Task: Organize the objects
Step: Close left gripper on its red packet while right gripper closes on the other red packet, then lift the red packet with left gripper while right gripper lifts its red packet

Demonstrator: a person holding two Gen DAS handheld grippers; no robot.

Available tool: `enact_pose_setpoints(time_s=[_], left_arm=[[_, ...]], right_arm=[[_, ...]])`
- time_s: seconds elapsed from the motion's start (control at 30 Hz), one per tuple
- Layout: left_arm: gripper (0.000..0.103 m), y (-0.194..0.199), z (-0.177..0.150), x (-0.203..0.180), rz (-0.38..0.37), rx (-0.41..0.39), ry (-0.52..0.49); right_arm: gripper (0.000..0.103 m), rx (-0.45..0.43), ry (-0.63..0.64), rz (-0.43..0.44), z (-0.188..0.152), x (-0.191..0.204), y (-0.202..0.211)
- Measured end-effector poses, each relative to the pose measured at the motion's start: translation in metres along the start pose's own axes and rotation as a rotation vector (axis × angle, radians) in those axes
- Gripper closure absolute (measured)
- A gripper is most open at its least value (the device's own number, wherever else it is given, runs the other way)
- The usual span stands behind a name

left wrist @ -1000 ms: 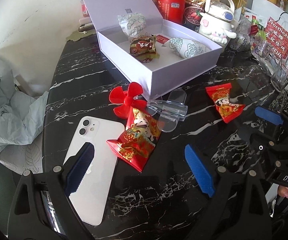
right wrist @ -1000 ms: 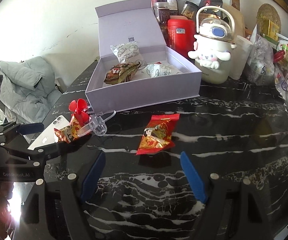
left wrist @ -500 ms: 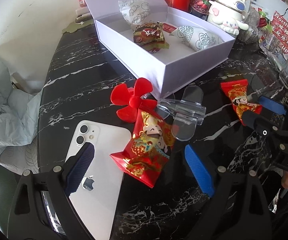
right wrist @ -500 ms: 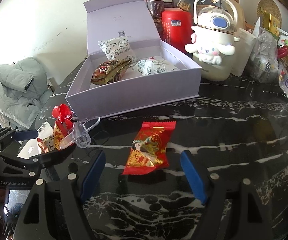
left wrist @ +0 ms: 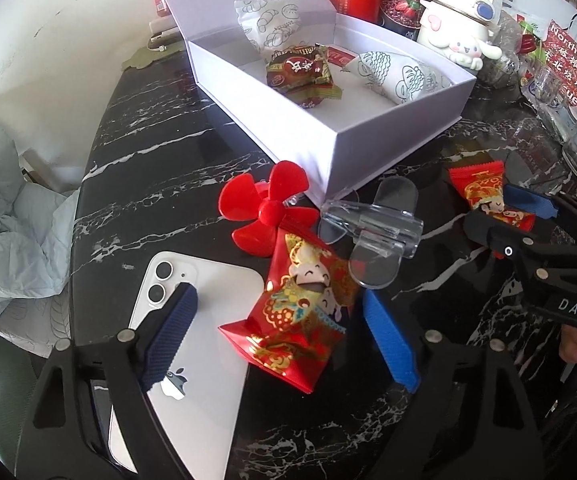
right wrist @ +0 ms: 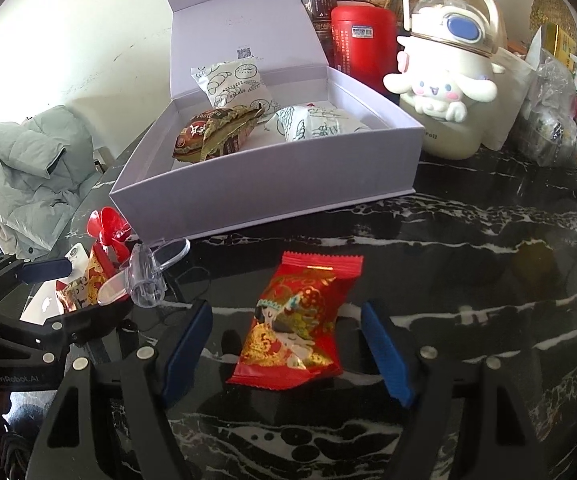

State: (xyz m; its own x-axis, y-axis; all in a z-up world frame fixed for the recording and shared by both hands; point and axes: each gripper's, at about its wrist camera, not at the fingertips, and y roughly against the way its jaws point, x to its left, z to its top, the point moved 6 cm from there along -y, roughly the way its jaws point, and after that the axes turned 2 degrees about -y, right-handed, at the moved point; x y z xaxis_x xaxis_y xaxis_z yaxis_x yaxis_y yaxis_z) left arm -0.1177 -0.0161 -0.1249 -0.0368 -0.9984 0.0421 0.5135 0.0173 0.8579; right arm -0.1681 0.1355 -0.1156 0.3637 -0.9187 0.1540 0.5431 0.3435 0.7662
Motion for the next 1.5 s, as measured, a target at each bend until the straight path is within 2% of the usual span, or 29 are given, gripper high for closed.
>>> enact_pose_setpoints(time_s=[0.03,0.1,0.17,0.23,0.77,0.9,1.1,1.3,1.5], left_arm=[[0.026,0.001,0.0,-0.001,-0.004,-0.006,-0.002],[0.035,0.004,0.0,0.0,-0.004,-0.012,0.015],[0.05,0.006,0.001,0.001,-0.015,-0.011,0.027],[0.052,0.009,-0.001,0.0,-0.033,-0.008,0.03],[0.054,0.03,-0.035,-0.037,-0.104,0.013,-0.034],[0.054,0.03,-0.038,-0.038,-0.112,0.016,-0.019],[0.054,0.025,-0.032,-0.03,-0.093,0.017,0.021],[0.05,0.02,-0.032,-0.034,-0.066,0.012,-0.006],[0.05,0.019,-0.03,-0.037,-0.063,-0.012,-0.023]], right_arm=[[0.058,-0.005,0.004,-0.004,-0.001,0.0,0.001],[0.06,-0.002,0.021,-0.015,-0.004,0.001,0.002],[0.06,0.008,0.027,0.006,-0.008,0.002,0.005],[0.06,0.012,0.03,0.012,-0.012,0.004,0.008],[0.06,0.04,0.044,0.023,-0.043,0.007,0.035],[0.06,0.042,0.047,0.025,-0.049,0.006,0.039],[0.059,0.033,0.055,0.021,-0.052,0.007,0.041],[0.049,0.023,0.077,0.012,-0.054,0.007,0.041],[0.048,-0.013,0.084,0.003,-0.057,0.004,0.043]])
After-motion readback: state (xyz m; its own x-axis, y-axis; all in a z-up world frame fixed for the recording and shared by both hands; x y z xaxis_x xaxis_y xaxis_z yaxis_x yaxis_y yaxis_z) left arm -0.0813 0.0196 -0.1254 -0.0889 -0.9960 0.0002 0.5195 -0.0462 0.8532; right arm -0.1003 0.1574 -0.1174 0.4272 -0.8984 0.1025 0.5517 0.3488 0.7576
